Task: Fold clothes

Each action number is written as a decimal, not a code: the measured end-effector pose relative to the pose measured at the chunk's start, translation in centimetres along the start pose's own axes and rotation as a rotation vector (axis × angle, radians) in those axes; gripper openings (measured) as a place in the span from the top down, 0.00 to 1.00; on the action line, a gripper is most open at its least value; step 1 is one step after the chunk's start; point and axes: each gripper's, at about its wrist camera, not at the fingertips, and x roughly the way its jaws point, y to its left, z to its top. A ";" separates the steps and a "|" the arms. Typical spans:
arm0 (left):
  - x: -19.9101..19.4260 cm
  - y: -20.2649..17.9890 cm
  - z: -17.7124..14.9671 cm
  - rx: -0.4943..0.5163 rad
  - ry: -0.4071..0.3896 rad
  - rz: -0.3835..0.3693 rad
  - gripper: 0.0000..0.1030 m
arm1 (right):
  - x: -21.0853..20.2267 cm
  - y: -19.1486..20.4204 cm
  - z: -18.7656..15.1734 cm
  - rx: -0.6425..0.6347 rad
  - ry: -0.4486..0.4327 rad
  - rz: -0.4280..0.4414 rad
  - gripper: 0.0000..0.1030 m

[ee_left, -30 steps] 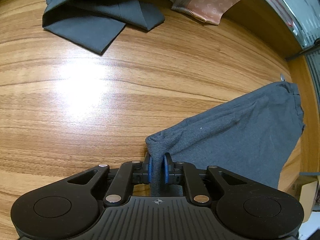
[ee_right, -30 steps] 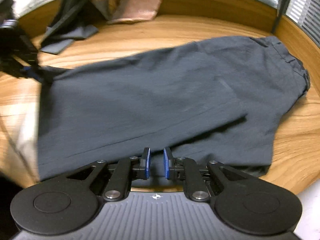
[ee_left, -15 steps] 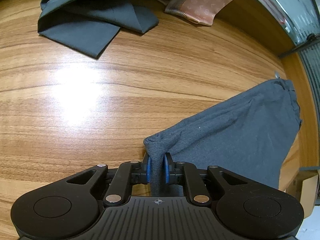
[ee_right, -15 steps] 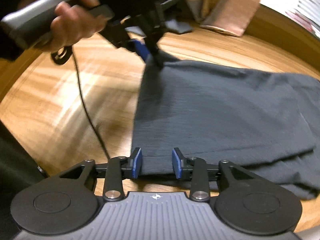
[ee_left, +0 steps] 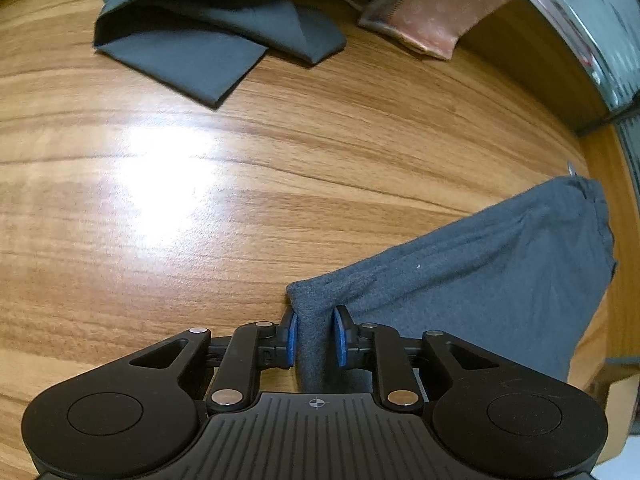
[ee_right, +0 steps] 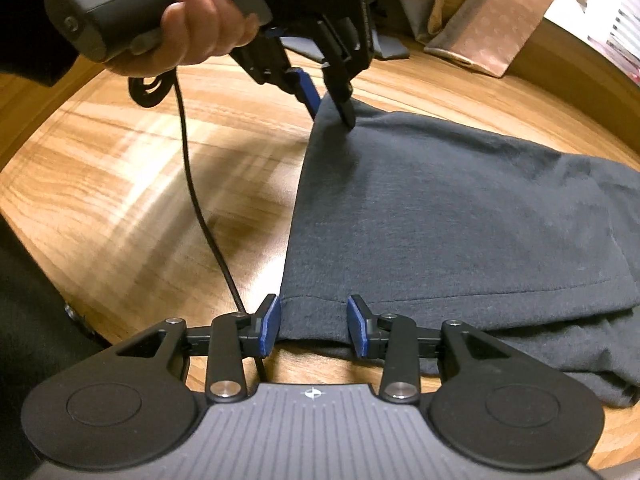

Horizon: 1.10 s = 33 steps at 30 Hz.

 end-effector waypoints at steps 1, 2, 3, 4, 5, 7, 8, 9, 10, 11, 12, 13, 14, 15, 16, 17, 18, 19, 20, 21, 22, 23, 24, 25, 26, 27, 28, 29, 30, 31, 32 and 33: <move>0.0 0.0 -0.2 -0.014 -0.009 -0.001 0.84 | -0.1 -0.1 0.0 0.000 -0.003 0.002 0.62; -0.2 -0.1 -0.3 -0.021 -0.017 0.003 0.85 | -0.2 -0.1 0.0 0.000 -0.006 0.003 0.68; -0.4 -0.3 -0.4 -0.027 -0.025 0.007 0.86 | -0.3 -0.2 0.0 0.000 -0.009 0.005 0.74; -0.9 -0.7 -0.4 -0.027 -0.035 0.007 0.87 | -0.4 -0.3 -0.1 0.001 -0.012 0.007 0.86; -1.4 -1.2 -0.4 -0.028 -0.046 0.006 0.87 | -0.9 -0.4 -0.1 0.000 -0.020 0.005 0.89; -2.6 -2.2 -0.4 -0.028 -0.066 0.005 0.88 | -2.0 -0.6 0.0 -0.002 -0.048 0.002 0.90; -3.1 -2.6 -0.4 -0.028 -0.076 0.004 0.88 | -2.8 -1.0 0.1 0.010 -0.068 0.001 0.91; -3.7 -3.3 -0.3 -0.034 -0.085 -0.001 0.88 | -3.6 -1.6 0.3 0.032 -0.087 0.005 0.91; -4.3 -3.9 -0.2 -0.042 -0.094 -0.007 0.88 | -4.4 -2.2 0.4 0.051 -0.105 0.007 0.91; -4.8 -4.6 -0.1 -0.056 -0.101 -0.017 0.88 | -5.3 -2.9 0.5 0.068 -0.123 0.009 0.91; -5.3 -5.3 0.1 -0.071 -0.107 -0.027 0.88 | -6.1 -3.5 0.7 0.074 -0.139 0.005 0.91; -5.8 -6.0 0.2 -0.086 -0.113 -0.037 0.88 | -6.9 -4.1 0.8 0.079 -0.155 0.001 0.91; -6.2 -6.8 0.3 -0.097 -0.122 -0.048 0.88 | -7.8 -5.0 0.9 0.085 -0.170 -0.007 0.91; -6.6 -7.6 0.4 -0.108 -0.131 -0.059 0.89 | -8.6 -5.8 1.0 0.097 -0.184 -0.012 0.91; -6.9 -8.6 0.6 -0.116 -0.140 -0.070 0.89 | -9.1 -6.9 1.4 0.114 -0.194 -0.017 0.91; -7.1 -9.5 0.7 -0.121 -0.147 -0.081 0.89 | -9.9 -8.0 1.5 0.136 -0.207 -0.022 0.91; -7.1 -10.5 1.0 -0.127 -0.148 -0.094 0.89 | -10.5 -9.2 1.6 0.158 -0.215 -0.026 0.91; -7.0 -11.6 1.2 -0.134 -0.149 -0.106 0.89 | -11.0 -10.4 1.7 0.180 -0.221 -0.030 0.91; -6.6 -12.6 1.5 -0.135 -0.150 -0.112 0.89 | -11.4 -11.7 1.6 0.208 -0.224 -0.033 0.91; -6.0 -13.7 1.8 -0.135 -0.152 -0.117 0.89 | -11.8 -13.0 1.6 0.238 -0.226 -0.036 0.91; -5.5 -14.8 2.1 -0.136 -0.154 -0.122 0.89 | -12.0 -14.3 1.5 0.269 -0.229 -0.039 0.91; -5.0 -15.8 2.4 -0.136 -0.156 -0.127 0.89 | -12.2 -15.6 1.4 0.301 -0.231 -0.041 0.92; -4.3 -16.9 2.7 -0.137 -0.161 -0.124 0.89 | -12.2 -16.9 1.4 0.329 -0.234 -0.048 0.92; -3.5 -18.0 3.0 -0.131 -0.164 -0.120 0.90 | -12.2 -18.0 1.3 0.345 -0.236 -0.063 0.92; -2.8 -19.2 3.3 -0.123 -0.166 -0.116 0.90 | -12.2 -19.0 1.1 0.359 -0.237 -0.080 0.92; -2.0 -20.3 3.7 -0.117 -0.168 -0.113 0.90 | -12.1 -20.1 0.9 0.371 -0.237 -0.092 0.92; -1.2 -21.4 4.0 -0.111 -0.164 -0.112 0.90 | -12.0 -21.1 0.7 0.383 -0.238 -0.104 0.92; -0.4 -22.5 4.4 -0.104 -0.160 -0.110 0.90 | -11.8 -22.1 0.5 0.393 -0.236 -0.113 0.92; 0.4 -23.5 4.6 -0.097 -0.155 -0.106 0.90 | -11.5 -23.0 0.2 0.410 -0.233 -0.119 0.92; 1.2 -24.5 4.9 -0.089 -0.149 -0.102 0.90 | -11.1 -23.9 0.0 0.427 -0.231 -0.124 0.92; 1.9 -25.3 5.1 -0.085 -0.142 -0.098 0.90 | -10.7 -24.8 -0.2 0.444 -0.229 -0.130 0.92; 2.7 -26.2 5.2 -0.081 -0.134 -0.094 0.90 | -10.5 -25.6 -0.5 0.467 -0.226 -0.132 0.92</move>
